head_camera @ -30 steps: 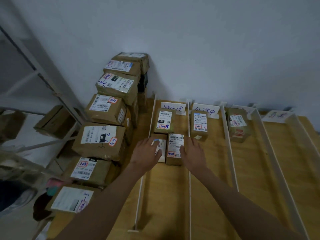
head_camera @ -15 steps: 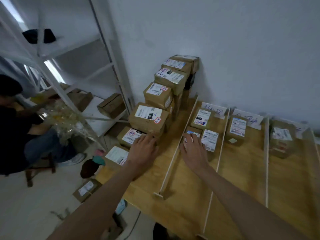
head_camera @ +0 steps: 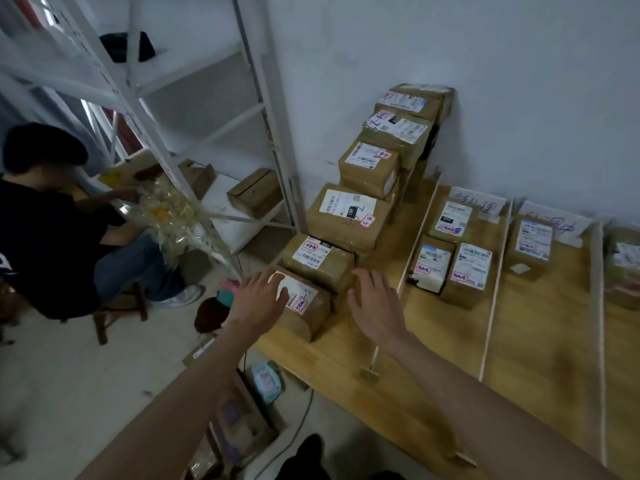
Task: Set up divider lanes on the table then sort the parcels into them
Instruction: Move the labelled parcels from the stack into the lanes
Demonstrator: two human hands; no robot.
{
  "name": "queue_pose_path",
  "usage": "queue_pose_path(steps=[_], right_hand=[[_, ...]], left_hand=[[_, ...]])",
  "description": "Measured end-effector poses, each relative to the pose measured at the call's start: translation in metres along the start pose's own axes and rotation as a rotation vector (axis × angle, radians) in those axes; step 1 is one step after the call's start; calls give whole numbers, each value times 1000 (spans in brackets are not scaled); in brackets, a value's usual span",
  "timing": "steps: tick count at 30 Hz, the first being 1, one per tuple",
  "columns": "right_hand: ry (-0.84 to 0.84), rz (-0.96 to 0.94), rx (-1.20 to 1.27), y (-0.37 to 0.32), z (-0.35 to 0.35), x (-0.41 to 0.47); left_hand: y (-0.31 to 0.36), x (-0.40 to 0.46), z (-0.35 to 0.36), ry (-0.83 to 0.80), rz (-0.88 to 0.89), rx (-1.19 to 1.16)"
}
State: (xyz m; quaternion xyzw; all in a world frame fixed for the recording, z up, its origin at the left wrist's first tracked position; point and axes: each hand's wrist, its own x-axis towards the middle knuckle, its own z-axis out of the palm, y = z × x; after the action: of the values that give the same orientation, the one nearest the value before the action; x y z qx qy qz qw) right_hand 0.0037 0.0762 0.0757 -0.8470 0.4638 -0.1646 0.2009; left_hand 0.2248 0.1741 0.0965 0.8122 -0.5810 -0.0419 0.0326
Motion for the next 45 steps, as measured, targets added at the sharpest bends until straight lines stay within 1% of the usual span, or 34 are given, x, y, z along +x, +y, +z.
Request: queue_pose_path(steps=[6, 9, 12, 16, 19, 22, 25, 31, 35, 37, 40, 41, 44, 45], right_hand=[[-102, 93, 41, -28, 43, 12], [-157, 149, 63, -39, 67, 15], [-216, 229, 82, -48, 87, 18], [-297, 331, 117, -56, 108, 23], [-294, 436, 233, -61, 115, 29], [-243, 543, 325, -63, 121, 34], [-190, 626, 388, -67, 124, 37], [-155, 732, 652, -75, 119, 34], [-177, 851, 837, -77, 105, 32], [-190, 858, 906, -79, 98, 28], [-269, 821, 907, -76, 89, 18], [-301, 817, 954, -76, 87, 14], [-376, 833, 1195, -80, 77, 2], [-403, 817, 1198, -82, 74, -2]], left_hand=[[-43, 29, 17, -55, 39, -24], [-62, 43, 31, -126, 53, -76], [-77, 54, 45, -175, 69, -79], [-82, 61, 58, -261, 56, -125], [-82, 67, 66, -309, -44, -259], [-85, 69, 76, -373, -169, -392], [-89, 69, 81, -371, -213, -507], [-96, 70, 69, -339, -210, -627], [-103, 67, 53, -301, -132, -660], [-107, 65, 46, -288, -104, -685], [-114, 63, 36, -283, -91, -707], [-116, 61, 33, -296, -87, -714], [-120, 60, 27, -343, -35, -713], [-120, 60, 26, -353, -7, -711]])
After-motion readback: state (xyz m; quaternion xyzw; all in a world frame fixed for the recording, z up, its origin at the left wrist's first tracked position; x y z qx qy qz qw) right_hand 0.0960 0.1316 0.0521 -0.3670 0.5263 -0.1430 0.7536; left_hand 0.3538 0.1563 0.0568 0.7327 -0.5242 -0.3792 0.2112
